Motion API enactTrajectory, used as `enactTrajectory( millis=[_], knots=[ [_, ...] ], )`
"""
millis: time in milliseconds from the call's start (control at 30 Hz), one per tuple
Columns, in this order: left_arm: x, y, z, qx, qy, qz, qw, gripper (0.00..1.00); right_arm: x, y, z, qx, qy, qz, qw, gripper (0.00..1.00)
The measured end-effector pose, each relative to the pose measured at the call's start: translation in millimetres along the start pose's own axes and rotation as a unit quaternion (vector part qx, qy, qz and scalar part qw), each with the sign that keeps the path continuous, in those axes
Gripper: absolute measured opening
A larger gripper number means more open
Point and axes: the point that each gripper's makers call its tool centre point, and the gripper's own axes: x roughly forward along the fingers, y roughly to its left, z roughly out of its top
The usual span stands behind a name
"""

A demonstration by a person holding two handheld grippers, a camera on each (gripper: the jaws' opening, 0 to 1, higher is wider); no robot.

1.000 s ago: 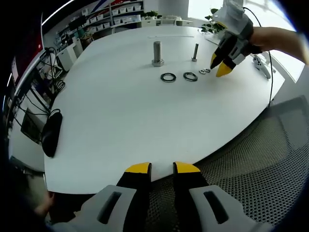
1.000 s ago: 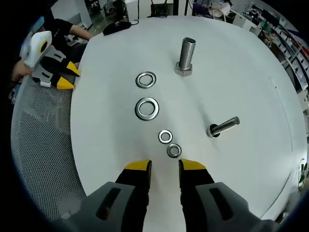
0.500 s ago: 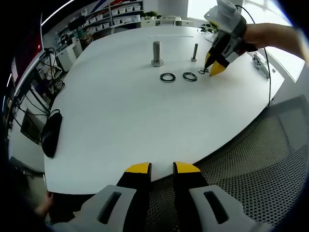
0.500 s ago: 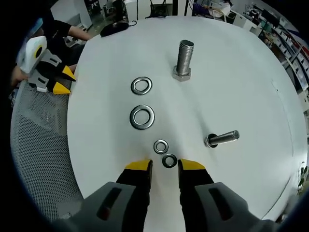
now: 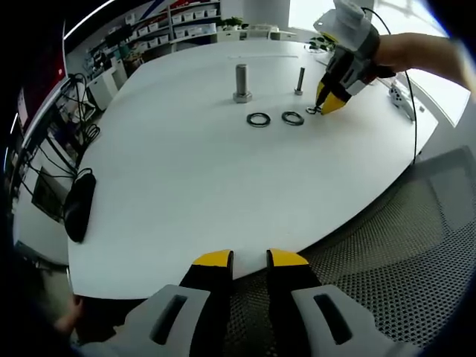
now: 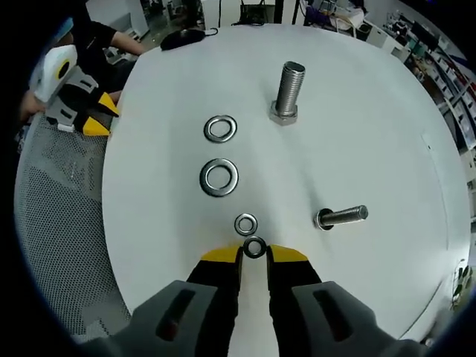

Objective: Place the washer onto the threaded stud by aligning its center hole with the stud, sliding it down to the base, and recovering from edge contact or off-axis alignment until the washer reaches the visible bottom stop.

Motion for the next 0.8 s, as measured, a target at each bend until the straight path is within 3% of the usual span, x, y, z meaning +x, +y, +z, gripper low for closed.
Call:
enactTrajectory(
  millis=[300,800],
  knots=[
    [0.1,0.1,0.0,0.000,0.000,0.000,1.0000,0.16,-0.4,-0.2,0.2,0.016,-0.003,-0.007,0.9998,0.15],
    [-0.1,0.1,0.1,0.000,0.000,0.000,1.0000,0.16,0.1,-1.3,0.7,0.009,-0.004,0.001,1.0000,0.17]
  ],
)
